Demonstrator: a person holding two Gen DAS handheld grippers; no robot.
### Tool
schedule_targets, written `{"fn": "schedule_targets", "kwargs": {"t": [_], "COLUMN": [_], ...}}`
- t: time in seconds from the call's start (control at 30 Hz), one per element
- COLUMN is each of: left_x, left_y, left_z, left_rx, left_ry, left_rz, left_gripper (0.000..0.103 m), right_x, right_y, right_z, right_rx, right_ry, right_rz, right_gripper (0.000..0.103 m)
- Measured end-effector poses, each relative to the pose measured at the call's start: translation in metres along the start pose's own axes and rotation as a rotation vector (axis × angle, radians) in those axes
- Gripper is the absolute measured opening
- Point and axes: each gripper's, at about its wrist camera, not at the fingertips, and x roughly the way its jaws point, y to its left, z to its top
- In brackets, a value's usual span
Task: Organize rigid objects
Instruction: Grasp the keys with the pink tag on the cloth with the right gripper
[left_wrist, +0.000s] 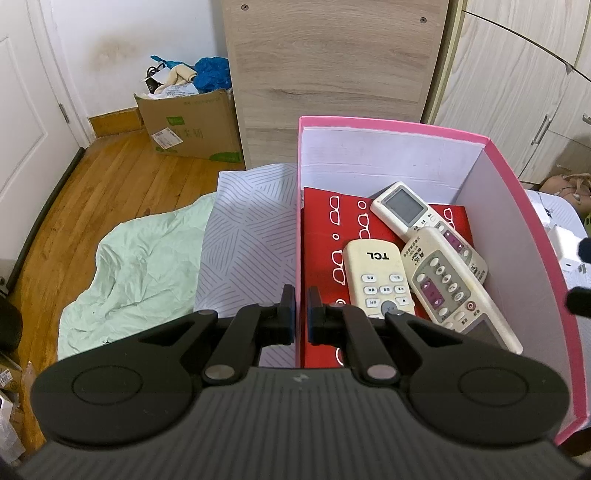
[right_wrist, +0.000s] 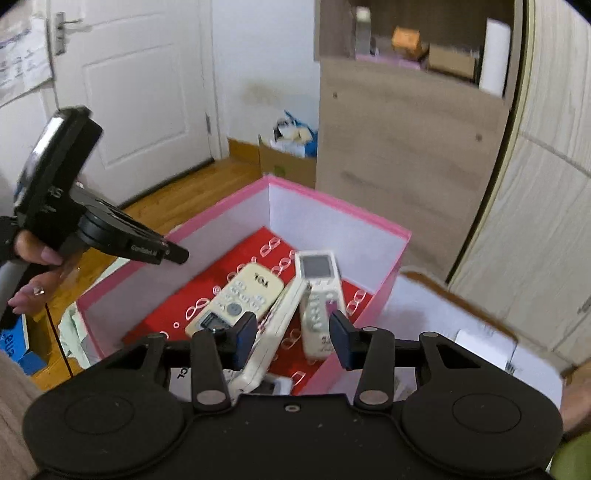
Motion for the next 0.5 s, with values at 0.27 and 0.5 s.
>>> {"fn": "schedule_targets", "kwargs": {"t": [0.27, 0.5], "left_x": [-0.001, 0.0], "left_y": [0.0, -0.001], "left_z": [0.0, 0.003], "left_rx": [-0.009, -0.014], "left_ry": [0.003, 0.015], "left_rz": [-0.005, 0.005], "left_gripper": [0.005, 0.005], "right_x": [-0.029, -0.013], "right_y": [-0.053, -0.081], "right_z": [-0.035, -0.085], "right_rx": [0.087, 0.236], "right_ry": [0.067, 0.277], "right_rz": [-0.011, 0.105], "right_gripper": [0.048, 0.048]}}
